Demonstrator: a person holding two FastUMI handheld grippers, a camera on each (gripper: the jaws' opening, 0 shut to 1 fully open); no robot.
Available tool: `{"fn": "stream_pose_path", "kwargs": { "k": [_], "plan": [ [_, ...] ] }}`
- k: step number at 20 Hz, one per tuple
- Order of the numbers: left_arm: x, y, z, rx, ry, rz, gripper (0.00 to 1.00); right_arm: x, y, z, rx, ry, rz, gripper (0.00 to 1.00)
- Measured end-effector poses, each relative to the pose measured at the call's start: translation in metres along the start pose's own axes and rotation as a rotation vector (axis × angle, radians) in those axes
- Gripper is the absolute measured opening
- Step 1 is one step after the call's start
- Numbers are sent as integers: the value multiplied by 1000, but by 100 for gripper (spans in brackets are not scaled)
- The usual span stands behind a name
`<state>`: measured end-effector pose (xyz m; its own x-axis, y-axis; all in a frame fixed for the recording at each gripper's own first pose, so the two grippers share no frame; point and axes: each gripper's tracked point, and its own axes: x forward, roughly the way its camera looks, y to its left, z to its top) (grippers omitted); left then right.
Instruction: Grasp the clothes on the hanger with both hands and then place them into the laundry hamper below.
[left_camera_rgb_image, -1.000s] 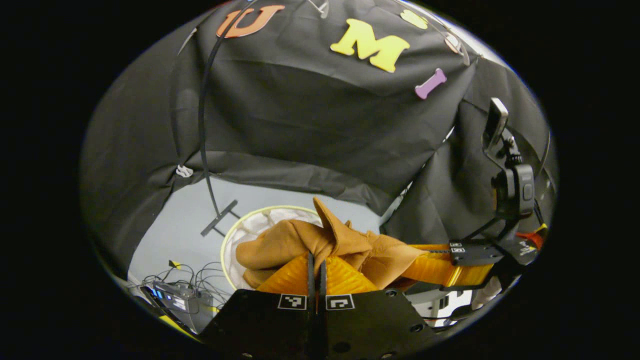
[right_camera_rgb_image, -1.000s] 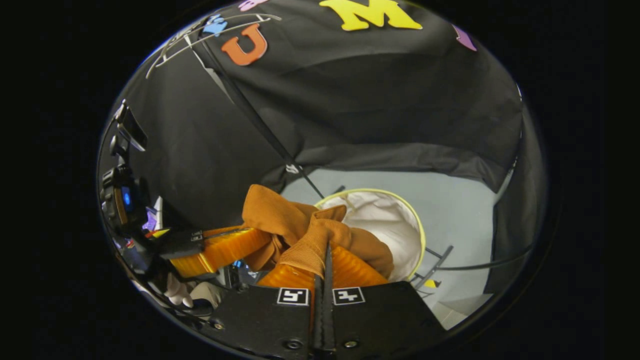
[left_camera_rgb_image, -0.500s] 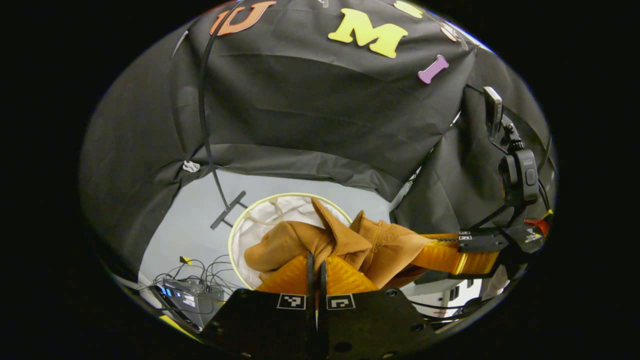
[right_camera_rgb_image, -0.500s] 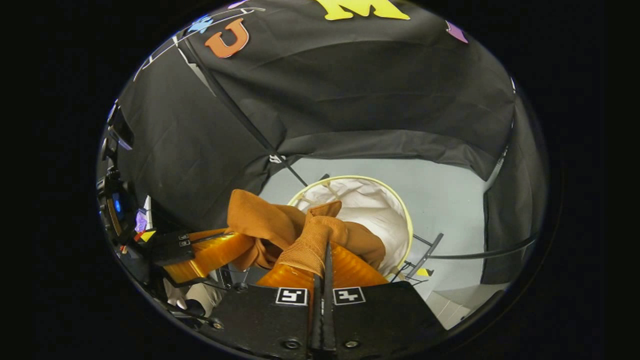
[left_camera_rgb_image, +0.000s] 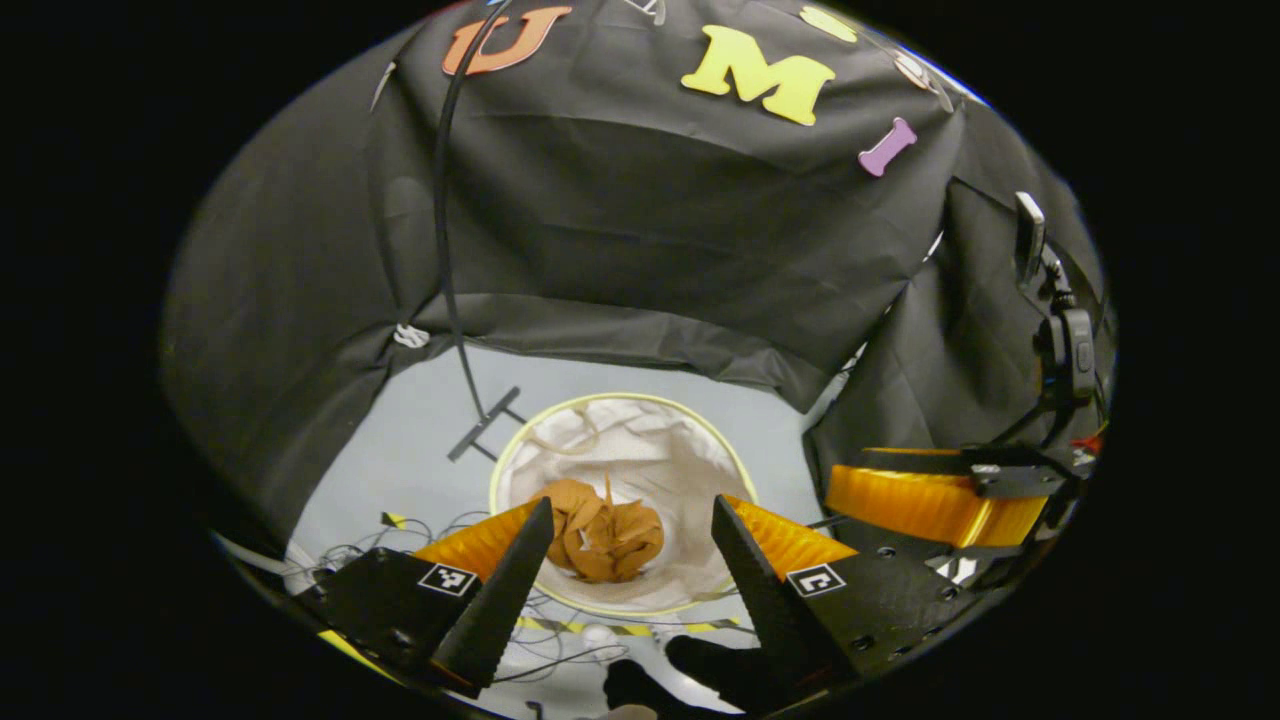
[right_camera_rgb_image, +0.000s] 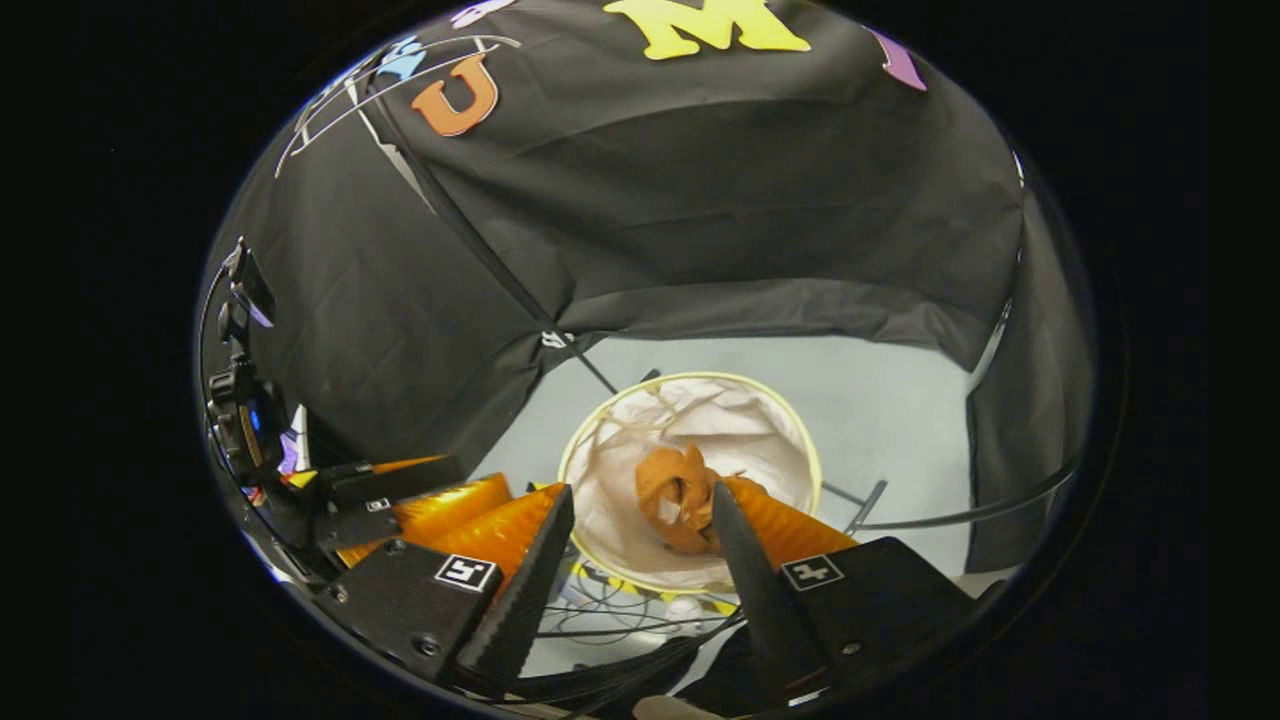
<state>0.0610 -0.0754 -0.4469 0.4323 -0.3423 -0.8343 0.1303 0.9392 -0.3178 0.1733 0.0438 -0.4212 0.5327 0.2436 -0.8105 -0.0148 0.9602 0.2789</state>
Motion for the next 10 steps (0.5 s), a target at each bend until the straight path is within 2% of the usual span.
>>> {"fn": "stream_pose_path", "kwargs": {
  "k": [1,5,10],
  "plan": [
    [-2,3,0,10,-1,13,97,-1,-2,0,-1,-3,-9,94],
    [-23,13,4,45,-35,47,96,-17,-2,0,-20,-27,-36,95],
    [-66,23,26,88,-142,89,96,-67,7,20,-78,-151,-67,95]
  ]
}}
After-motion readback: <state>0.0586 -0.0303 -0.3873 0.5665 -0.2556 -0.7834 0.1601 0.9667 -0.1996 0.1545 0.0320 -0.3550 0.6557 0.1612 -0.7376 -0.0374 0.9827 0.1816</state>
